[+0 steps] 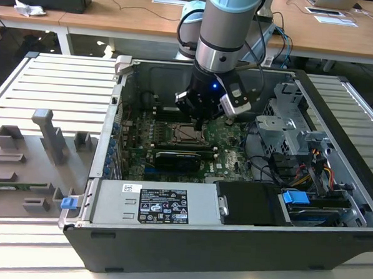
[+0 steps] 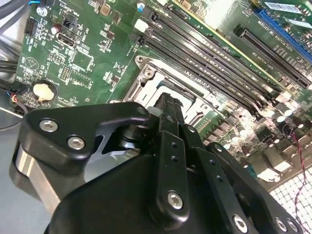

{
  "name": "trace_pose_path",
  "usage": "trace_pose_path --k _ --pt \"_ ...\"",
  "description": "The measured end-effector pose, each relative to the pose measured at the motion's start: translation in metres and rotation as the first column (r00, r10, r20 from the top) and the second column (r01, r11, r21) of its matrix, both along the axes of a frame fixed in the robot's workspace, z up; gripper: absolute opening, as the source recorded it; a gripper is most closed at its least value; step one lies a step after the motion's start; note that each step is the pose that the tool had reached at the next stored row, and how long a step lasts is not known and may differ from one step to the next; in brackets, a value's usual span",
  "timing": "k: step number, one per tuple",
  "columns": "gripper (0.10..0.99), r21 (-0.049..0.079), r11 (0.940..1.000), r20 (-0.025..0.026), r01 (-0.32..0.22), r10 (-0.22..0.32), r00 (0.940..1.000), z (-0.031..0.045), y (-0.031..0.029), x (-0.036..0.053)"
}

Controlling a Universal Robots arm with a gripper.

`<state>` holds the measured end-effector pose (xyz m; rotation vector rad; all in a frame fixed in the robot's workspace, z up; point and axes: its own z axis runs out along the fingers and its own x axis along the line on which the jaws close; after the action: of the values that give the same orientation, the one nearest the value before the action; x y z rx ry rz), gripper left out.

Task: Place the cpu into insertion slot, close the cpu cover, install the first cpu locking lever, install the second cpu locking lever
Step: 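Install the second cpu locking lever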

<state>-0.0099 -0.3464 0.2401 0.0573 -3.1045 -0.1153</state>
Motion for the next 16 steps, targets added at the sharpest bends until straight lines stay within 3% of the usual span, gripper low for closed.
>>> trace_pose_path --k 7,9,12,16 --pt "0.106 0.000 1.0000 -0.0008 0.000 0.000 1.0000 -0.0181 -0.0018 -0.0004" --pt "0.106 0.000 1.0000 -0.0007 0.000 0.000 1.0000 -0.0182 -0.0024 0.0009" --pt "0.106 0.000 1.0000 -0.0018 0.000 0.000 1.0000 -0.0185 -0.0024 0.0117" --pt "0.106 0.000 1.0000 -0.0025 0.000 0.000 1.0000 -0.0191 -0.0054 0.0143"
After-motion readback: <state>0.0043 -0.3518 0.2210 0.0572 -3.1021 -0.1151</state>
